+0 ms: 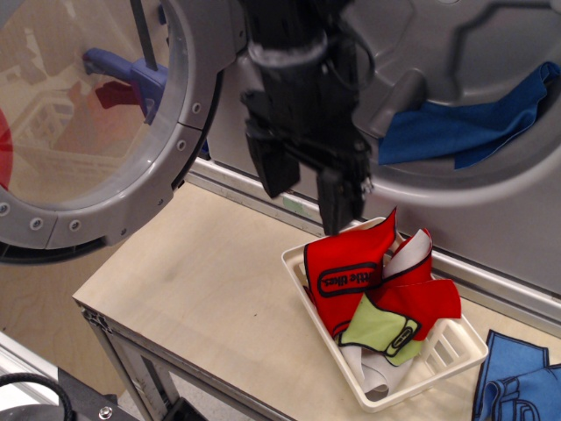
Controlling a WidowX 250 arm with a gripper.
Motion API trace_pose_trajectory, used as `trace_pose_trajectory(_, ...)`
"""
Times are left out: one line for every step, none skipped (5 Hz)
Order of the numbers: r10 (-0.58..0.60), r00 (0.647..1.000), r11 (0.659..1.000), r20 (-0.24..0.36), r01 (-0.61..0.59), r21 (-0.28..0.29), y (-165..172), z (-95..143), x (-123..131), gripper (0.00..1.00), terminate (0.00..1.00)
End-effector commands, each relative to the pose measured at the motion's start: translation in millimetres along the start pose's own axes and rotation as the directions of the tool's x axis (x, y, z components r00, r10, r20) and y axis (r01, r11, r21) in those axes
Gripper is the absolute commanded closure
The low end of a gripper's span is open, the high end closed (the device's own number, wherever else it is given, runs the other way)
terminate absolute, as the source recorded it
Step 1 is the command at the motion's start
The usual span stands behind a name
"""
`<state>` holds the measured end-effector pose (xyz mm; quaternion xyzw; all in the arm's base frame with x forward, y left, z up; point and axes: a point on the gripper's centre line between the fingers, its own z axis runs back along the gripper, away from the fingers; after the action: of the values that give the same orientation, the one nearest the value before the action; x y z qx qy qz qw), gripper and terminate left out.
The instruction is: Put clothes in laundry machine
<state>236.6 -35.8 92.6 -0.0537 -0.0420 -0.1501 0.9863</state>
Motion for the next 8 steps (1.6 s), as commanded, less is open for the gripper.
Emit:
trace_pose_trajectory(0.035, 0.997, 0.997, 0.064, -0.039, 0.059, -0.9, -37.2, 25.6, 0.00, 0.00)
trace_pose_trajectory(0.078, 0.996, 0.993, 0.048, -0.082, 0.087, 4.5, -56.5, 33.1, 0.00, 0.00)
trace_pose_trajectory(0.096, 0.995, 0.991, 0.034, -0.099, 0.093, 6.5, -77.8, 33.8, 0.00, 0.00)
trace_pose_trajectory(0.125, 0.992, 0.990, 0.027, -0.126, 0.067, 2.4, -95.0, 36.1, 0.00, 0.00)
trace_pose_trajectory(0.149, 0.989, 0.989, 0.010, -0.149, 0.020, -6.4, -103.9, 38.5, 0.00, 0.00)
trace_pose_trajectory(0.182, 0.983, 0.983, -0.023, -0.182, 0.010, -10.6, -123.4, 41.6, 0.00, 0.00)
trace_pose_trajectory(0.182, 0.982, 0.983, -0.049, -0.180, 0.035, -9.4, -142.4, 36.5, 0.00, 0.00)
trace_pose_trajectory(0.186, 0.981, 0.982, -0.063, -0.185, 0.029, -10.0, -149.0, 32.4, 0.00, 0.00)
